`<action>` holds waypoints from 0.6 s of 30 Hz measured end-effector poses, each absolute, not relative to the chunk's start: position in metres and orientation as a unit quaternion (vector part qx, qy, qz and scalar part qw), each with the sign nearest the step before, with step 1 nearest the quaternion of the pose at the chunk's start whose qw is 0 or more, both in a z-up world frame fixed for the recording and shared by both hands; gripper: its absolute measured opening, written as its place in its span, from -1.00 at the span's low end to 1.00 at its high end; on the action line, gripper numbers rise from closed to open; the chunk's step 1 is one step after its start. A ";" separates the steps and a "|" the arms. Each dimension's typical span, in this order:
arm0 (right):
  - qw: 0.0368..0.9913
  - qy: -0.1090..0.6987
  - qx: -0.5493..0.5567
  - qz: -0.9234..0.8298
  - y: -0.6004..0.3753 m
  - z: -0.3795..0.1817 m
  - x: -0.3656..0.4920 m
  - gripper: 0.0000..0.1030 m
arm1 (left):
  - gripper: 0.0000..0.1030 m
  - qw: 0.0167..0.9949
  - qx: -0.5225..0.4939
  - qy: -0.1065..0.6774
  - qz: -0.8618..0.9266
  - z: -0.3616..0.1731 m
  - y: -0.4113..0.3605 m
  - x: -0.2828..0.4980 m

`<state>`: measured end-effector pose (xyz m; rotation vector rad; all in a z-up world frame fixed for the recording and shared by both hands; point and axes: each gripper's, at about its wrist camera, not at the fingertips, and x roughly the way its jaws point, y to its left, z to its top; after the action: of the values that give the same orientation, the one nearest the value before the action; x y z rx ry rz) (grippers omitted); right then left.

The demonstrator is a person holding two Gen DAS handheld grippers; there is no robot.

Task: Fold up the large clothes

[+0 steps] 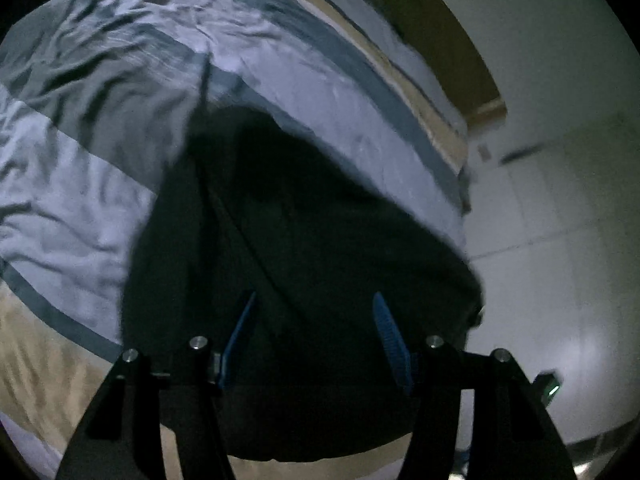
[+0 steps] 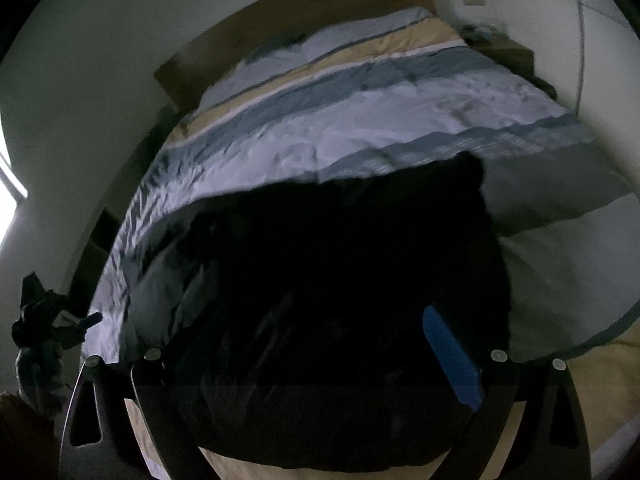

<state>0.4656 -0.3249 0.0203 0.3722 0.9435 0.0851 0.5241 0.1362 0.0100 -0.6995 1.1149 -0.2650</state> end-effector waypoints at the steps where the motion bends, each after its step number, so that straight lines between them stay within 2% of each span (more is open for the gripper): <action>1: 0.873 0.453 0.171 0.046 -0.318 0.018 0.468 0.89 | 0.12 0.788 -0.301 0.521 -0.129 0.006 0.119 0.523; 9: 0.872 0.471 0.099 0.086 -0.266 -0.017 0.508 0.90 | 0.12 0.818 -0.154 0.520 -0.193 -0.011 0.004 0.550; 18: 0.872 0.476 0.095 0.058 -0.282 -0.049 0.600 0.98 | 0.12 0.828 -0.111 0.521 -0.173 -0.042 -0.028 0.647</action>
<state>0.5996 -0.2823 -0.0485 0.1992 0.9956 0.1213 0.6465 -0.0277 -0.0424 -0.2365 1.1063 -0.3668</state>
